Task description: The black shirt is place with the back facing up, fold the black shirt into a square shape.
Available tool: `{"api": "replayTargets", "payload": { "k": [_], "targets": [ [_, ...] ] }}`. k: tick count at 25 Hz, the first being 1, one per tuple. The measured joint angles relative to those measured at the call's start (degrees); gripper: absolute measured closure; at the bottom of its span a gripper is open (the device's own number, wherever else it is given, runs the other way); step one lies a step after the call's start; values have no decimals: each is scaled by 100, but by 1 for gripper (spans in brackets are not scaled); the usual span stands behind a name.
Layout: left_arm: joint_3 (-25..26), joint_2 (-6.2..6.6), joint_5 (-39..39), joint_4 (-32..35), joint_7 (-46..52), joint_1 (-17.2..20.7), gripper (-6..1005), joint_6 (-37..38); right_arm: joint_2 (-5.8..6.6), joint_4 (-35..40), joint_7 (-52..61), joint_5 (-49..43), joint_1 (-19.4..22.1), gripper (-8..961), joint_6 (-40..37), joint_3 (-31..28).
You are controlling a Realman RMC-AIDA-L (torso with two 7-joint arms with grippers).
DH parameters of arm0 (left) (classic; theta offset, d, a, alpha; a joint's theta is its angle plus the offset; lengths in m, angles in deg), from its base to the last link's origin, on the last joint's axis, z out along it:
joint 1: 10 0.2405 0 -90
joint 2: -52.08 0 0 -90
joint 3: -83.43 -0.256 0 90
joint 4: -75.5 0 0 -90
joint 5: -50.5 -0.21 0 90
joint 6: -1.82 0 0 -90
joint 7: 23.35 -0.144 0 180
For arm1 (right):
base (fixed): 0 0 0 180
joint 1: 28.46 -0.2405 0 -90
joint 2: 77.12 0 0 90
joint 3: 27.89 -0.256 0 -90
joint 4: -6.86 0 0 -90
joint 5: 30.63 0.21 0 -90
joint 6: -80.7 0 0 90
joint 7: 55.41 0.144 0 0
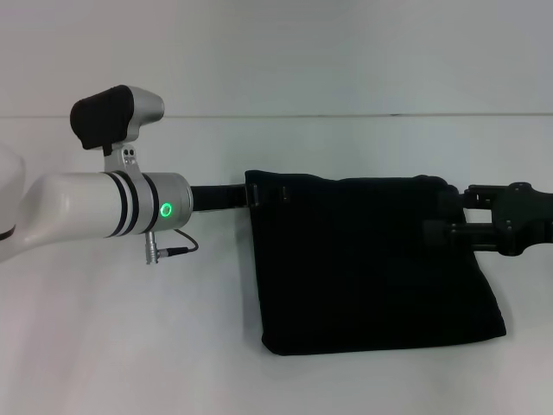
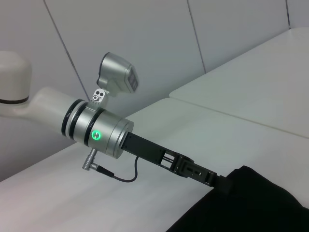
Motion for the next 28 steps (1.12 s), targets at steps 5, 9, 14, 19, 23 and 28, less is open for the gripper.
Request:
{"api": "replayTargets", "payload": {
  "k": [5,9,14,19,23,28],
  "targets": [
    [-2,-37,23,35,-255,36,316,-6,4,0,0,0,-3,209,9,-6],
    [-2,-73,0,31,-328,36,409,-60,-1,0,0,0,-6,210,10,-28],
    [1,-77,-12,25,-333,45,526,-132,0,0,0,7,-9,211,10,-36],
    [2,-78,-2,32,-397,51,721,-174,0,0,0,13,-18,212,10,-42],
    [2,-48,13,25,-401,34,894,-182,0,0,-7,17,-18,212,13,-45],
    [2,-37,13,22,-404,7,988,-162,0,0,-54,33,-18,211,50,-52]
  ]
}}
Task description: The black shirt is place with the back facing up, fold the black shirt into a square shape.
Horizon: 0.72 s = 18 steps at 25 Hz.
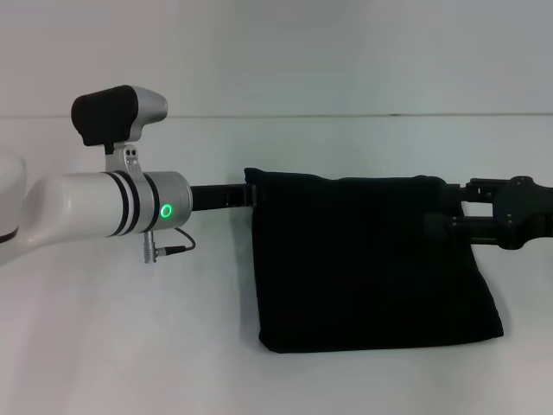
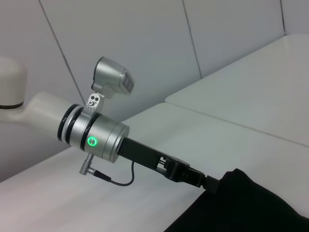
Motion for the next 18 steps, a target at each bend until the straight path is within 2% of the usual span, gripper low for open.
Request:
{"api": "replayTargets", "payload": {
  "k": [9,18],
  "targets": [
    [-6,24,-34,43,0,-193,990,113,-22,-5,-8,2,0,211,39,-1],
    [-72,131,-45,142,0,-322,987,83,-95,-44,-35,6,-2,216,223,-1]
  ]
}}
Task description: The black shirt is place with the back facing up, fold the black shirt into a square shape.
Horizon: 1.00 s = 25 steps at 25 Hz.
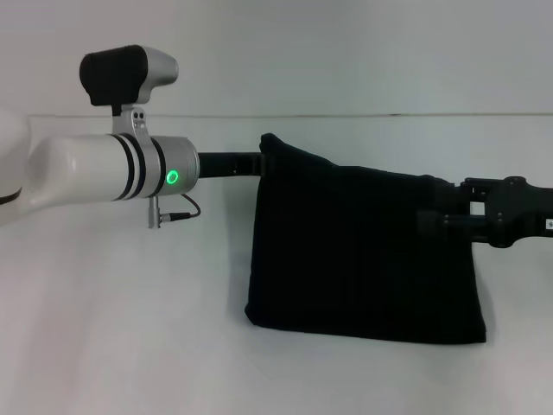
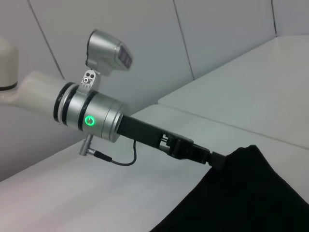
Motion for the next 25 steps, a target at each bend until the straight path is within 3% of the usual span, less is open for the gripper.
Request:
{"api": "replayTargets", "payload": {
  "k": [5,9,13,14,17,18,21,25],
  "targets": [
    [-96,7,0,71,-5,90,985,-56,-90,-19,-129,26,-14,216,98,-112],
    [-138,18,0,393,-42,368,983,-55,-142,-36,-143,207,-33,215,327,-240],
    [-189,20,-3,863,-75,724,838,160,-218,-43,-143,468,-33,217,579,-334],
    [-181,9,-2,1481,-113,1128,802,464,-224,-43,-146,519,-36,217,614,-345],
    [-100,-48,40,2108,-313,1497,600,843,-239,-46,-232,720,-56,209,680,-368],
    [-39,-88,79,2371,-492,1628,575,1058,-251,-46,-321,858,-60,208,706,-369],
    [84,-166,302,2812,-1166,1840,502,1746,-250,-32,-312,886,-77,206,759,-346],
    [277,-165,769,2790,-1985,1892,404,2531,-168,18,-227,824,-121,203,766,-130]
  ]
}}
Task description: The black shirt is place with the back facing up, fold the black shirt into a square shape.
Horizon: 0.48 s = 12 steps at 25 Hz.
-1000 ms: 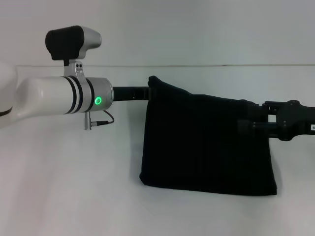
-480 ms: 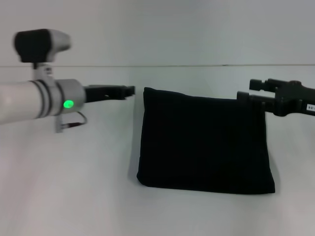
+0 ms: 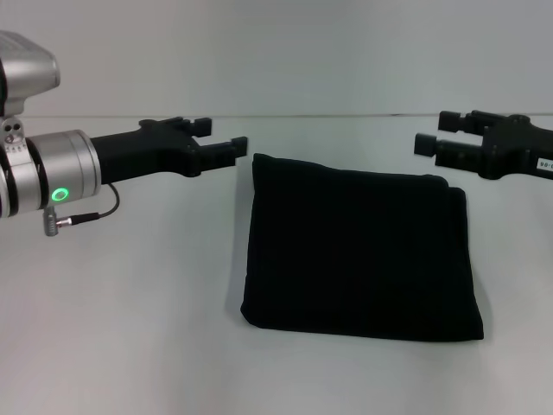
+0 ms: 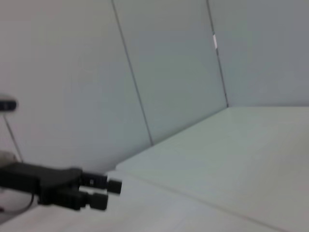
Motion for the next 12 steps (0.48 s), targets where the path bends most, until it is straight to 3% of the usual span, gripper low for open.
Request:
{"api": "replayTargets", "payload": {
  "k": [6,12],
  "targets": [
    [23,44,109,-71,-329,-167,276,441,287,22,458,-348,-189,200,-269,637],
    [-25,62,54,-114,-396,-222,194,514,307,54,476,-727,-363,196,-251,704]
  ]
}}
